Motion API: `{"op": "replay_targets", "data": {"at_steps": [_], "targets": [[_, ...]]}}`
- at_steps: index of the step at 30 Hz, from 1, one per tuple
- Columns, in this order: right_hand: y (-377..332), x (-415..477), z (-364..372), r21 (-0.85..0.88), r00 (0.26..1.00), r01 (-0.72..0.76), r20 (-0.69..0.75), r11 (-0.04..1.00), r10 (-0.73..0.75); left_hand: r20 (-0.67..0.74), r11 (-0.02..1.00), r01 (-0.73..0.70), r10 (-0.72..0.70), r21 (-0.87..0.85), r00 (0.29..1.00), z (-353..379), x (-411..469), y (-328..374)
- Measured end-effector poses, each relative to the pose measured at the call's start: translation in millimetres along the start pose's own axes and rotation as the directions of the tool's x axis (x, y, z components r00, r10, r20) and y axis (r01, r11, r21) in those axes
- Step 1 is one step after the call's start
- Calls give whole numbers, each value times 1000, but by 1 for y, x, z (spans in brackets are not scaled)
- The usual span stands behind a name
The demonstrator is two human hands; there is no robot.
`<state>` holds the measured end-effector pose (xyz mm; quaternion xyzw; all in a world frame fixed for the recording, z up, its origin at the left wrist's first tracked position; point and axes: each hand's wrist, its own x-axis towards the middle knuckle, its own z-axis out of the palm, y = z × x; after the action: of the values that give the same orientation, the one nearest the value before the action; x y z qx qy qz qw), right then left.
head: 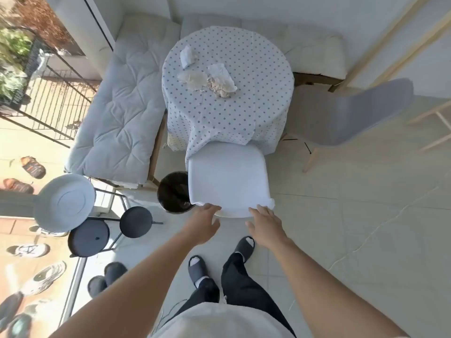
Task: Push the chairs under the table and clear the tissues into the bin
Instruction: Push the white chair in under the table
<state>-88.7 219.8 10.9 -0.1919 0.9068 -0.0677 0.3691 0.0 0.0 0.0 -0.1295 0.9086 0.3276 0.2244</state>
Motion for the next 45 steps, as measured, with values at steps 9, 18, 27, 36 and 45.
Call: {"op": "replay_targets", "data": {"at_steps": [9, 18, 27, 36, 45], "targets": [[23, 35, -19, -145, 992, 125, 1, 981, -127, 53, 987, 119, -125, 110, 991, 9, 40, 28], [29, 75, -39, -142, 994, 97, -35, 985, -103, -52, 971, 203, -198, 123, 979, -11, 79, 45], [10, 135, -84, -124, 996, 42, -70, 991, -51, -112, 961, 262, -252, 88, 961, -56, 141, 42], [-15, 183, -129, -76, 997, -54, -65, 996, 49, -113, 977, 193, -183, 87, 977, -107, 199, 38], [-22, 196, -138, -37, 991, -131, -22, 991, 130, 0, 960, 260, -261, 99, 965, -125, 227, 29]]}}
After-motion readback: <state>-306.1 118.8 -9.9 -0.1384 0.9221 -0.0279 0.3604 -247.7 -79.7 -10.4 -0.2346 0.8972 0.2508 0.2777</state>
